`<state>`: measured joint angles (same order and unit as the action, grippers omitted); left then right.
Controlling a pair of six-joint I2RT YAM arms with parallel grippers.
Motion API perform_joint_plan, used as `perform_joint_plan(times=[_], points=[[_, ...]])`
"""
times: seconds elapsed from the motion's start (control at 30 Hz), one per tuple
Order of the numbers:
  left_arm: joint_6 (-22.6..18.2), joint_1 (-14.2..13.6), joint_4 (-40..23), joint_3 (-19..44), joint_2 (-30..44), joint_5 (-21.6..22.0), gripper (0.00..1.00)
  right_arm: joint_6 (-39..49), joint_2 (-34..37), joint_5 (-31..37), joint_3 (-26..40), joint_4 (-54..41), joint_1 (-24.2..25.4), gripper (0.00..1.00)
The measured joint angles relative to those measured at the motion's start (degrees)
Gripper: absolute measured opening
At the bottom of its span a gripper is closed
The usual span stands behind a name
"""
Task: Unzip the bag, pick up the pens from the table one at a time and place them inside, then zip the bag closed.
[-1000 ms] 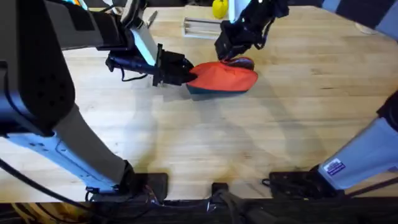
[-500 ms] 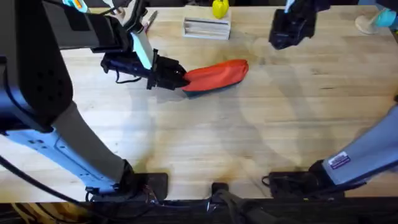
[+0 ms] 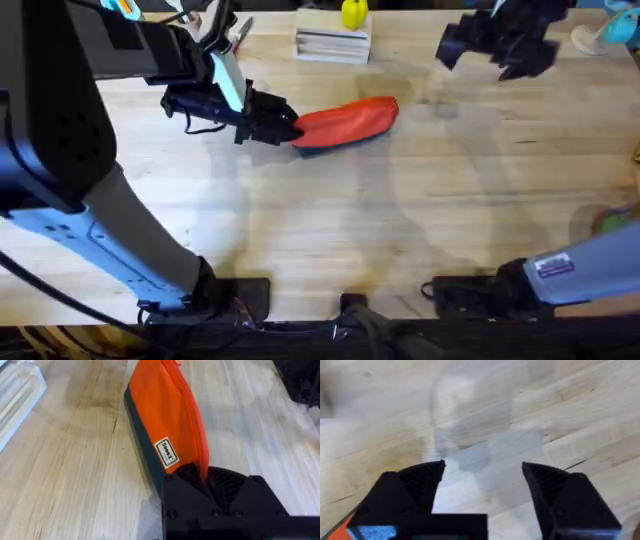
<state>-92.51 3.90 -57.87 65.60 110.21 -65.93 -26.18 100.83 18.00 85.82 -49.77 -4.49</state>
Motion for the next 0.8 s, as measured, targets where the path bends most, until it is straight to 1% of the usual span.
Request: perform_joint_plan(times=[0.03, 0.13, 0.17, 0.2, 0.23, 0.27, 0.37, 0.4, 0.47, 0.67, 0.8], points=[[0.0, 0.0, 0.0, 0.0, 0.0, 0.0, 0.043, 0.0, -2.2, 0.0, 0.0, -0.2, 0.0, 0.982], [0.0, 0.0, 0.0, 0.0, 0.0, 0.0, 0.043, 1.6, -8.3, 0.0, 0.0, -1.3, -0.2, 0.995], [0.0, 0.0, 0.0, 0.0, 0.0, 0.0, 0.062, 6.6, -14.0, -0.7, 0.0, -2.8, -1.0, 0.996], [-0.1, 0.0, -0.1, 0.0, 0.0, 0.0, 0.137, 8.5, -15.6, -1.1, 0.0, -3.8, -1.5, 0.996], [0.0, 0.0, -0.2, 0.0, 0.0, -0.3, 0.275, 10.3, -17.2, -1.5, 0.0, -5.0, -2.1, 0.996], [0.0, 0.0, -0.4, 0.0, 0.0, -0.6, 0.443, 11.9, -18.7, -1.8, 0.0, -6.3, -2.8, 0.996], [0.0, 0.0, -0.4, 0.0, 0.0, -1.0, 0.886, 15.7, -22.8, -2.6, 0.0, -10.4, -4.5, 0.995], [0.2, 0.0, -0.6, 0.0, 0.0, -1.0, 0.966, 16.4, -24.1, -2.8, 0.0, -11.5, -5.0, 0.997], [0.3, 0.0, -0.6, 0.0, 0.0, -1.2, 0.991, 17.7, -26.9, -2.9, 0.0, -13.2, -5.8, 0.996], [0.4, 0.0, -0.2, 0.0, 0.0, -1.4, 0.993, 19.2, -35.9, -3.1, 0.0, -15.4, -6.6, 0.996], [0.4, 0.0, 0.0, 0.0, 0.0, -1.6, 0.995, 19.4, -40.2, -3.1, 0.0, -15.5, -6.6, 0.996]])
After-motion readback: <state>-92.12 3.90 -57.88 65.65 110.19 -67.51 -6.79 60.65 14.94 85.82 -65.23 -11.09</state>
